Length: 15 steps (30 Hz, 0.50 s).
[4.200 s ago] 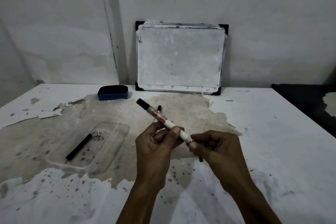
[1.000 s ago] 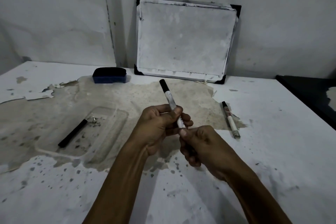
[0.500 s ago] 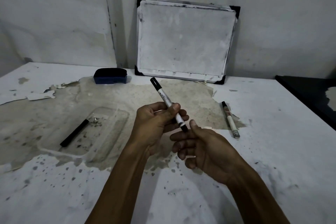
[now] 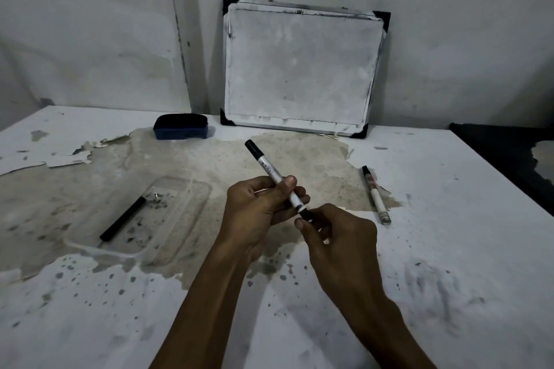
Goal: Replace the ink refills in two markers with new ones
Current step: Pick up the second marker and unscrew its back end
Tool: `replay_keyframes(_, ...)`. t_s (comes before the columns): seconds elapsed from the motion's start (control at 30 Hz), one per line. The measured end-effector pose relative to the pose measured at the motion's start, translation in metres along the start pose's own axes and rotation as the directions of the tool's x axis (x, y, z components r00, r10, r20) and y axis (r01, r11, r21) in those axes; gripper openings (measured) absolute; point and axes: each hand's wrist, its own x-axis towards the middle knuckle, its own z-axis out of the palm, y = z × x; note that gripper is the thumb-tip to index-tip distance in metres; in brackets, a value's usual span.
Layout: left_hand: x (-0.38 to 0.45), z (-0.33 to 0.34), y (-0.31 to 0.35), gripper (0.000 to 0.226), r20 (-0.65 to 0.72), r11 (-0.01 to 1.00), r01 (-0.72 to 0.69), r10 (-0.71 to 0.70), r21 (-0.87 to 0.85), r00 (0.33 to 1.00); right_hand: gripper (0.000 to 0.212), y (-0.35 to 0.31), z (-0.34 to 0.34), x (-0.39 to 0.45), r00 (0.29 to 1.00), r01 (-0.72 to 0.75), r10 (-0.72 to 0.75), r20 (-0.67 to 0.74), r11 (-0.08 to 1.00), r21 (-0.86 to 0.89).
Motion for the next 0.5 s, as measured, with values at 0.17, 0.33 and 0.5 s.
replay_keyframes(0.17,0.000,-0.003,-0.002,0.015,-0.055,0.999,0.002,-0.004,-0.038,0.999,0.013,0.011,0.002,-0.009,0.987,0.077,-0.110,-0.119,0.964,-0.254)
replay_keyframes(0.33,0.003,-0.013,-0.003,0.013,-0.102,0.998,0.012,-0.019,-0.064,0.995,0.024,0.035,-0.023,-0.003,0.975,-0.220,0.188,-0.119,0.889,-0.400)
replay_keyframes(0.5,0.004,-0.015,-0.011,0.011,-0.100,0.996,0.036,-0.043,-0.076,0.994,0.026,0.058,-0.030,-0.001,0.943,-0.315,0.329,-0.057,0.820,-0.479)
